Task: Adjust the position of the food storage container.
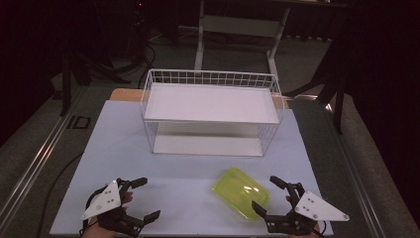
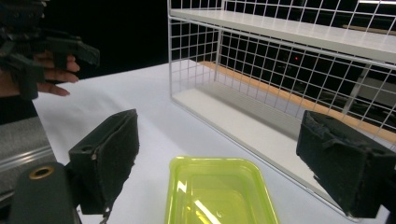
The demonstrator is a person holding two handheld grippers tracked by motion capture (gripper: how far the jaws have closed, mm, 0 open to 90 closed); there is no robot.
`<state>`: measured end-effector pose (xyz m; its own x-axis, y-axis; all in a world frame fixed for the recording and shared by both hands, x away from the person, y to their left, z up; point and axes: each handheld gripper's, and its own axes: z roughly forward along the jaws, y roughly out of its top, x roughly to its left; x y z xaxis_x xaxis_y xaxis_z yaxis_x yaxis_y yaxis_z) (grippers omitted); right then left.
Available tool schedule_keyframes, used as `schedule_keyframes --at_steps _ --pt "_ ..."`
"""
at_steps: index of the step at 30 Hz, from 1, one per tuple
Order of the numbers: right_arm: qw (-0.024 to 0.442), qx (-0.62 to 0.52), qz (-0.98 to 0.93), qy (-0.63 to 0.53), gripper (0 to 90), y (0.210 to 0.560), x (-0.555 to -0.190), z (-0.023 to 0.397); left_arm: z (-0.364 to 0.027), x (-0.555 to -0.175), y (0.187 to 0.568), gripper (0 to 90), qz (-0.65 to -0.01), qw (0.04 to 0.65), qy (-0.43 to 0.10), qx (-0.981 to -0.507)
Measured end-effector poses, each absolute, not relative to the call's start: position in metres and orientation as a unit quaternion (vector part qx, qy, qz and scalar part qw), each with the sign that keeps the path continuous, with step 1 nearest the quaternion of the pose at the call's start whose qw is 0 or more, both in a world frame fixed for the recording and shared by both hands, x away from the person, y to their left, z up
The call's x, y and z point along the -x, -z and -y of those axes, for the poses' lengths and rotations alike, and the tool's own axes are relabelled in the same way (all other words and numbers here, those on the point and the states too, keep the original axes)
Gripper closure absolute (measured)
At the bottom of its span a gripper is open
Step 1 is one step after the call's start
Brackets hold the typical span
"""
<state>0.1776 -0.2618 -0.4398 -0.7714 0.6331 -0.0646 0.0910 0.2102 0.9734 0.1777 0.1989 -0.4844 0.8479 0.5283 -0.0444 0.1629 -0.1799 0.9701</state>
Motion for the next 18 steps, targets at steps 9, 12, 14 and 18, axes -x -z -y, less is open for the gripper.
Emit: schedule_keyframes --at_steps 9,12,14,18 --pt "0.194 -0.258 -0.749 -0.578 17.8 0.436 -0.183 0.266 -0.193 -0.175 0.483 2.3 -0.218 0.594 -0.151 -0.759" --pt "0.177 -0.261 -0.765 -0.562 24.3 0.441 -0.186 0.27 -0.193 -0.175 0.484 2.3 -0.215 0.593 -0.151 -0.762" --pt "0.159 -0.269 -0.771 -0.555 30.7 0.447 -0.189 0.275 -0.191 -0.176 0.484 2.3 -0.215 0.592 -0.148 -0.762" --pt "0.146 -0.283 -0.779 -0.54 43.6 0.458 -0.192 0.284 -0.189 -0.177 0.484 2.3 -0.215 0.592 -0.145 -0.763"
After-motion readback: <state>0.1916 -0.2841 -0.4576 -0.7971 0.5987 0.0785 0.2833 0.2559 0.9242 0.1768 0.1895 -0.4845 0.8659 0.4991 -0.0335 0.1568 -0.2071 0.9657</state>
